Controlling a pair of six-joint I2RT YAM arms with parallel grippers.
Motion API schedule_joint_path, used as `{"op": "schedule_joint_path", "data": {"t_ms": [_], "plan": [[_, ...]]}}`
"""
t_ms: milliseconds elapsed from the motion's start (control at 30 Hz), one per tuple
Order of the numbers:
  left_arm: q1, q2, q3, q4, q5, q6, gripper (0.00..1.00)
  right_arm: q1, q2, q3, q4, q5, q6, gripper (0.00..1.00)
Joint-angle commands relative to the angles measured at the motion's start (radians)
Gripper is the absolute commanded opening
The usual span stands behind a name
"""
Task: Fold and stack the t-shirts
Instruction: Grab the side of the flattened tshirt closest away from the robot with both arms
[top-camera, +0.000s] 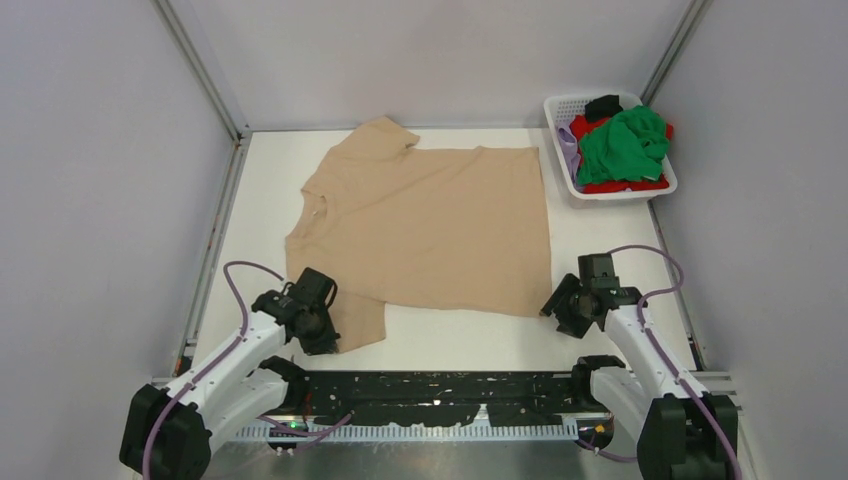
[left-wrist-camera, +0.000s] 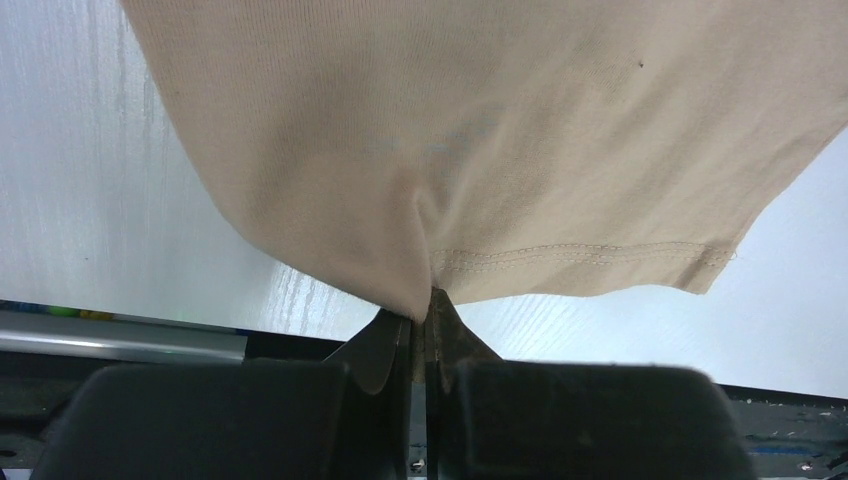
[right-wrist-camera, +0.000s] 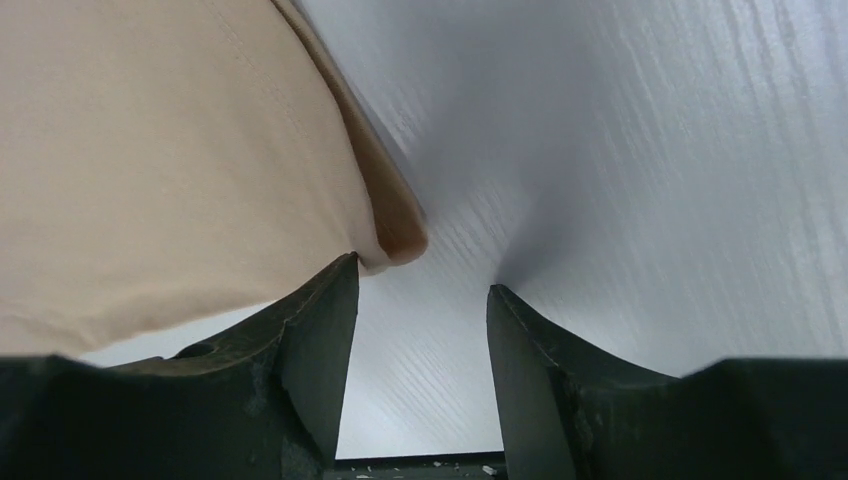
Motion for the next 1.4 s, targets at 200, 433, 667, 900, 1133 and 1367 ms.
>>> {"op": "schedule_joint_path", "data": {"t_ms": [200,433,667,900,1133,1367], "plan": [[-0.003,-0.034,0.010,-0.022,0.016,0.019,0.00,0.026,0.183,0.005,0.224,-0.034,0.027,0.45],[-0.004,-0.090,-0.010,-0.073,0.071,-0.009,0.00,0.028,0.184,0.042,0.160,0.037,0.018,0.06],[-0.100,-0.219,-0.069,-0.097,0.133,-0.129,0.00,0.028,0.168,0.110,-0.005,0.162,-0.037,0.05],[-0.189,-0.296,-0.100,-0.077,0.179,-0.205,0.00,0.027,0.161,0.137,-0.011,0.156,-0.080,0.05],[-0.188,-0.164,0.006,0.089,0.185,-0.064,0.00,0.028,0.161,0.117,0.129,-0.048,-0.109,0.05],[-0.124,0.036,0.212,0.167,0.196,0.096,0.00,0.029,0.171,0.175,0.177,-0.097,-0.113,0.05]]}}
